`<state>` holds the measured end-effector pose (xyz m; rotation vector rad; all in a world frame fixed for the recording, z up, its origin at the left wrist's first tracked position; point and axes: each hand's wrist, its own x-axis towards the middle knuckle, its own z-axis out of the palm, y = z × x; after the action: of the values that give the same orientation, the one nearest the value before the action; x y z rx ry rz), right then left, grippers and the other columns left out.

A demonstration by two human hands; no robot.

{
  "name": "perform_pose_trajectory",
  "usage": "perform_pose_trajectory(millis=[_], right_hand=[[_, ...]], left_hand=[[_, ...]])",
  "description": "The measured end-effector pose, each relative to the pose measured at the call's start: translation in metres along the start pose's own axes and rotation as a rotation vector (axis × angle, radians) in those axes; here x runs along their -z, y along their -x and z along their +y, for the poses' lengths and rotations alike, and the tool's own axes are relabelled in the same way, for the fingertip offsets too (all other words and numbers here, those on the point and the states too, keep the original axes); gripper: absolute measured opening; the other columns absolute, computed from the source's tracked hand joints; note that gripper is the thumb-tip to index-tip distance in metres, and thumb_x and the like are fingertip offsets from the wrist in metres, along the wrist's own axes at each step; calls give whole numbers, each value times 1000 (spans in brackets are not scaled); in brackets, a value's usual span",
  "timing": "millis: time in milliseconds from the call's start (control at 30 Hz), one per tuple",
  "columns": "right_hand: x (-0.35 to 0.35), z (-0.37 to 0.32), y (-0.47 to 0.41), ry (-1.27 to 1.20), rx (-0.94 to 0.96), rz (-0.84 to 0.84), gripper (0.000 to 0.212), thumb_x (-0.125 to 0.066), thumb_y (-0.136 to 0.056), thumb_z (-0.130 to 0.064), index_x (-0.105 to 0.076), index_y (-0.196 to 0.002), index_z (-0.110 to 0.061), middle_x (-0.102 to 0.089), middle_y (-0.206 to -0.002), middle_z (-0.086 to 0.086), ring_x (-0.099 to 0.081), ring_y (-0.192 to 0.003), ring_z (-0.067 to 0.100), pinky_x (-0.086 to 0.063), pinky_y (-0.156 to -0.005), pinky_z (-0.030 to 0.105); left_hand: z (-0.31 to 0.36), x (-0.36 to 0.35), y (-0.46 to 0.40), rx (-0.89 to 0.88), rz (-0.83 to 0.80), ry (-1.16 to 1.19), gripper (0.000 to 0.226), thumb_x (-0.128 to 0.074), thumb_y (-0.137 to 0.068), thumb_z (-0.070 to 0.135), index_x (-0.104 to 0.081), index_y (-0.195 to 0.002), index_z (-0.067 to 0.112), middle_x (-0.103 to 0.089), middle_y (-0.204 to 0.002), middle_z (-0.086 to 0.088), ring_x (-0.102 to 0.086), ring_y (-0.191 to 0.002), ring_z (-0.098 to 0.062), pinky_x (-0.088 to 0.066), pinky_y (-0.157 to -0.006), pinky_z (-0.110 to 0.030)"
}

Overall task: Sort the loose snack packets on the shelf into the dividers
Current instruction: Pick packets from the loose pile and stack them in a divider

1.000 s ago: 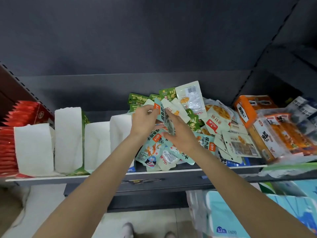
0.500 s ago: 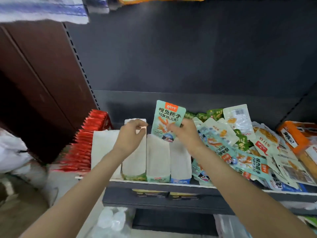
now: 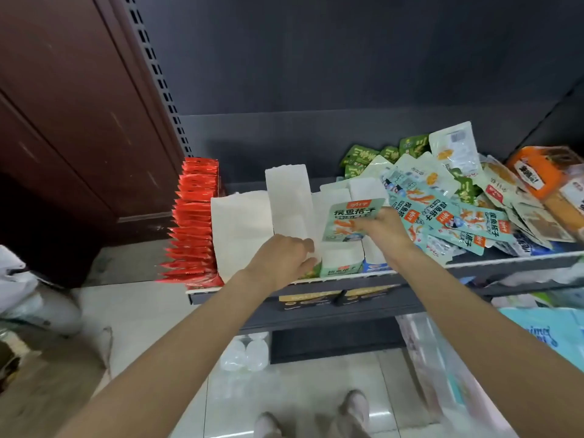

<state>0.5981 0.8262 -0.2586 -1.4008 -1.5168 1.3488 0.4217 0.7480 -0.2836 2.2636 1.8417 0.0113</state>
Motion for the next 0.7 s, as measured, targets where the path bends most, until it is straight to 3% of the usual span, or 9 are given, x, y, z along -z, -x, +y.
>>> perform_pose_trajectory(millis=[67, 167, 233, 333, 467, 533, 600, 700], right_hand=[[-1, 7, 3, 39, -39, -18, 20, -58, -82, 10, -65, -92, -5, -65, -97, 13, -59, -88, 19, -48, -76, 27], [-3, 18, 6, 126, -75, -40, 12, -60, -81, 7, -67, -89, 2, -65, -92, 18, -58, -84, 18, -46, -62, 16], [-3, 27, 7, 168, -86, -82, 13, -61, -82, 4, -68, -90, -3, -67, -93, 16, -59, -85, 19, -48, -70, 19], [3, 41, 5, 277, -99, -124, 11, -67, -82, -5, -71, -92, -5, -69, -97, 13, -64, -93, 24, -51, -88, 36], [14, 49, 6, 532, 2, -184, 14, -66, -82, -6, -72, -94, -1, -69, -89, 10, -59, -80, 19, -47, -76, 29], [16, 48, 8, 583, 47, -225, 17, -64, -83, -1, -73, -95, -8, -69, -94, 6, -60, -90, 18, -47, -82, 29], [18, 46, 10, 555, 64, -251, 19, -66, -81, -2, -74, -96, -12, -70, -96, 5, -61, -96, 19, -47, -86, 29], [22, 42, 10, 540, 121, -231, 17, -70, -80, -6, -73, -96, -13, -71, -96, 6, -63, -97, 22, -50, -86, 34]], left_hand=[[4, -6, 0, -15, -84, 30, 37, -38, -99, 36, -51, -126, 14, -64, -114, -9, -59, -98, -28, -48, -82, -38], [6, -13, -1, -19, -123, 44, 31, -41, -99, 23, -51, -127, 16, -63, -114, -10, -58, -100, -30, -49, -82, -40], [3, -16, -3, -5, -99, 23, 31, -40, -96, 12, -53, -123, 18, -62, -113, -11, -59, -97, -31, -50, -80, -39], [0, -19, -2, 46, -76, 101, 32, -40, -95, 8, -55, -122, 18, -63, -112, -11, -60, -95, -29, -50, -80, -37], [9, -16, 6, 57, 117, 392, 33, -50, -95, 20, -47, -127, 17, -56, -120, -2, -55, -102, -17, -48, -85, -33], [17, -14, 6, 25, 204, 483, 41, -56, -92, 24, -44, -131, 20, -50, -126, 1, -52, -108, -13, -47, -90, -31], [22, -12, 2, -11, 200, 490, 36, -55, -93, 22, -50, -129, 20, -54, -127, 2, -53, -110, -13, -46, -93, -31], [26, -9, -1, -46, 160, 479, 25, -50, -95, 18, -62, -117, 16, -65, -117, -3, -60, -100, -17, -50, -86, -36]])
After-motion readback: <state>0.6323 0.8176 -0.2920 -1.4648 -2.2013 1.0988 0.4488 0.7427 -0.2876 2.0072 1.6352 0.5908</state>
